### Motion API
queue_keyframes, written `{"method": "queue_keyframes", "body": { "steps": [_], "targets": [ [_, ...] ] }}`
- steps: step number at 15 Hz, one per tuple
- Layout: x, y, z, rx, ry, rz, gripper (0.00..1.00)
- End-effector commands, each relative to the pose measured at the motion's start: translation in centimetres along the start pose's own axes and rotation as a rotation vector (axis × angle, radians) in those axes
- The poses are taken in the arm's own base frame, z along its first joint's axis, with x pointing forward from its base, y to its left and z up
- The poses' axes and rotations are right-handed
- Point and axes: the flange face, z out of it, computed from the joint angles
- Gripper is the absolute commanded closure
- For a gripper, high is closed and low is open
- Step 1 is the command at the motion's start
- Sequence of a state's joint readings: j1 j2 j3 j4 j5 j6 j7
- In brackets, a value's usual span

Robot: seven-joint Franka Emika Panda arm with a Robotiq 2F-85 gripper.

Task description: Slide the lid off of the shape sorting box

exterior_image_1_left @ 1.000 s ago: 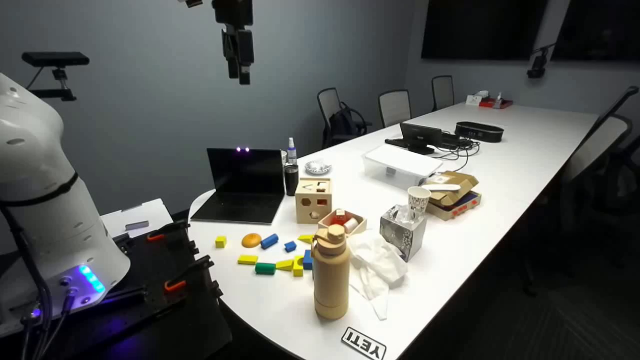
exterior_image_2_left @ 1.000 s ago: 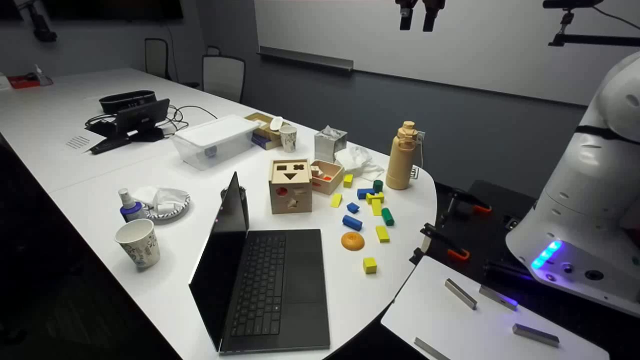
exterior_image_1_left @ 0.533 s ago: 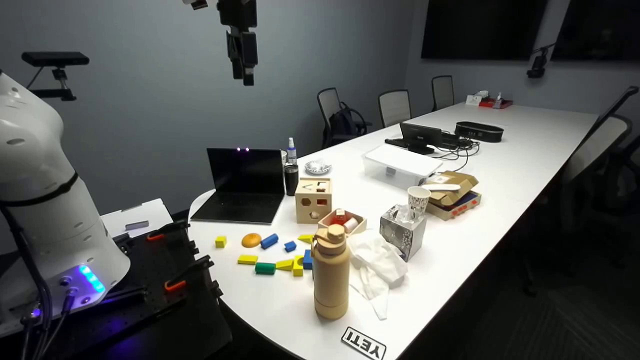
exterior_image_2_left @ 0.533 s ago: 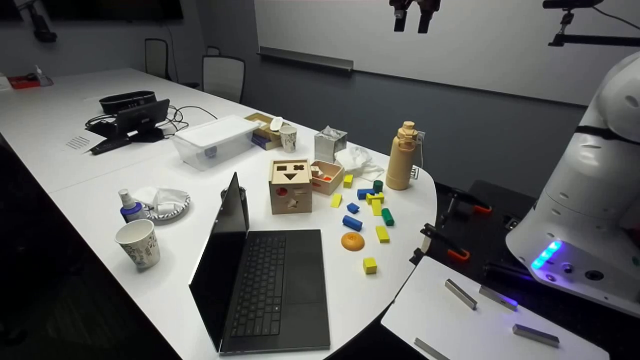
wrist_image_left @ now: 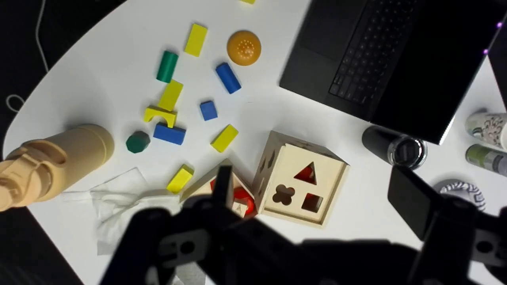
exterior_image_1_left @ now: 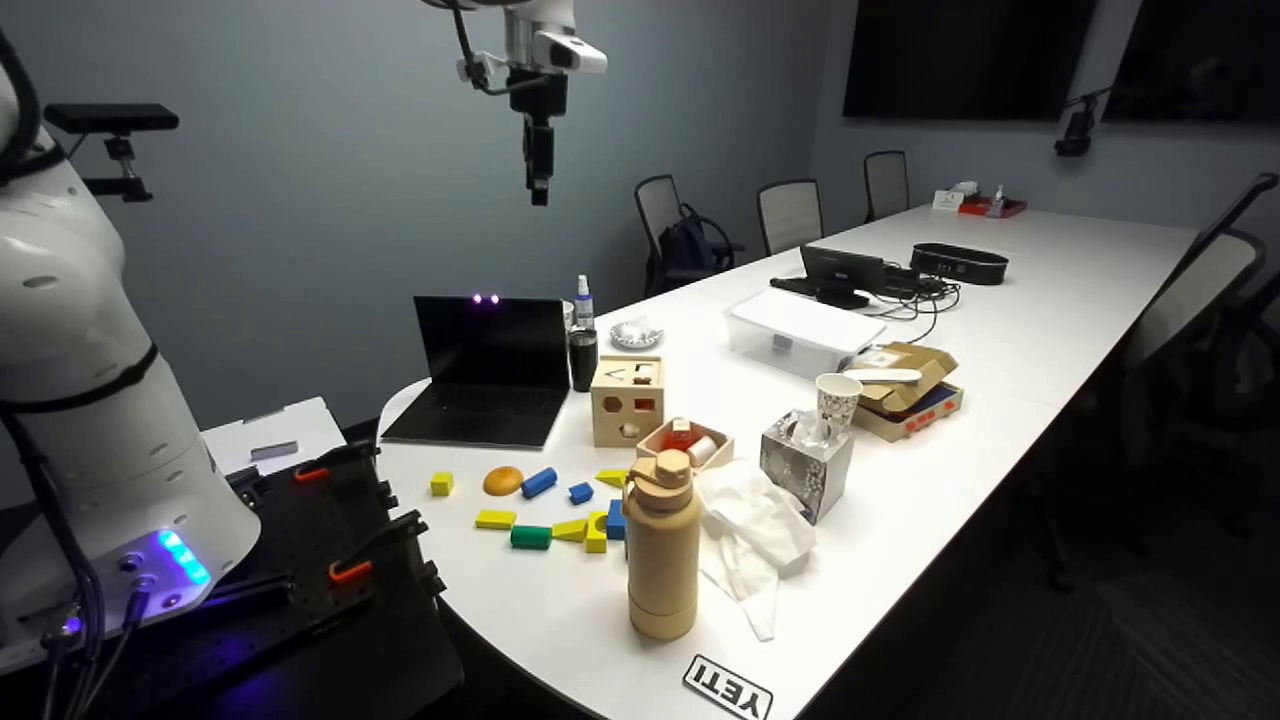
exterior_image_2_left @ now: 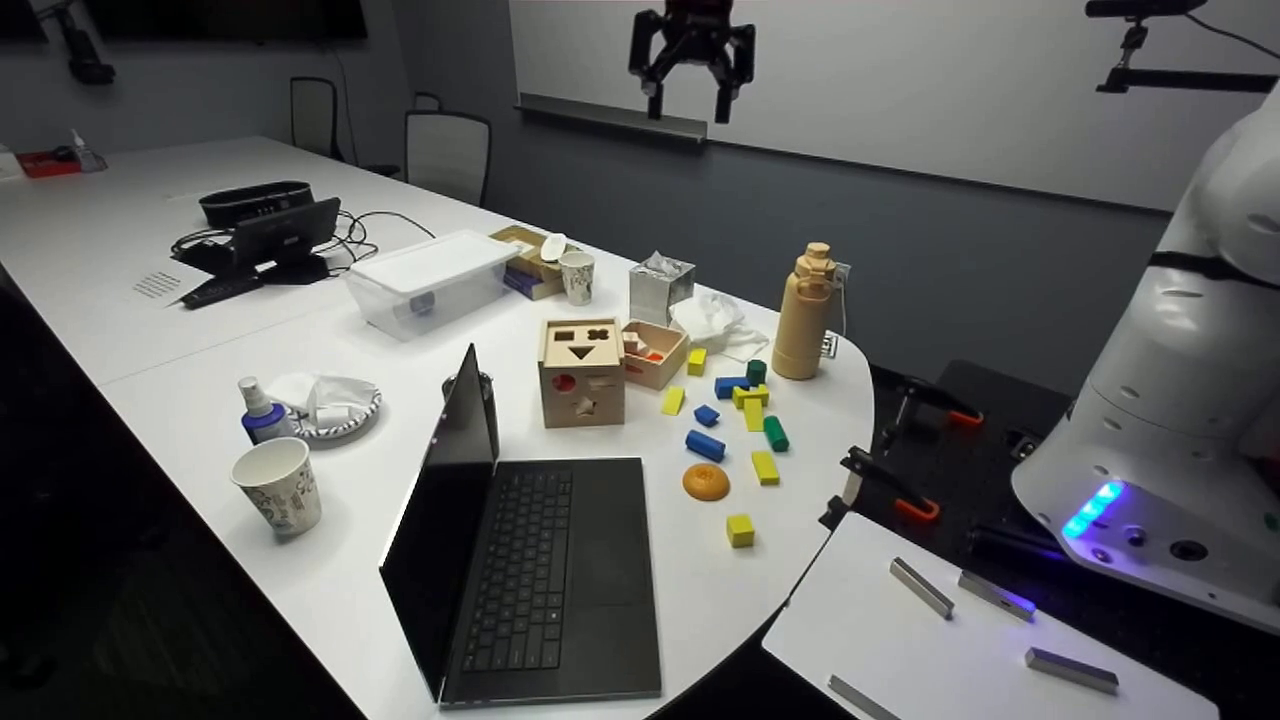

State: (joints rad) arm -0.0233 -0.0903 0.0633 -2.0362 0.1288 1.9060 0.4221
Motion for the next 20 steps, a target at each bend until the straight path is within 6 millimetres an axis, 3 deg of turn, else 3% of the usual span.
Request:
{"method": "queue_keyframes", "body": {
  "steps": [1,5,9,14,20],
  "targets": [
    [6.3,-3.5,5.2,-0.014,0.01,0.138,0.0],
    [12.8,-3.8,13.3,0.018,0.027,0.227,0.0],
    [16.7,-4.6,19.3,0.021,0.007,0.25,0.0],
    [18.4,-6.2,24.3,0.029,-0.043,0.276,0.0],
    [18.9,-6.4,29.8,-0.025,-0.049,0.383,0.0]
  ]
}}
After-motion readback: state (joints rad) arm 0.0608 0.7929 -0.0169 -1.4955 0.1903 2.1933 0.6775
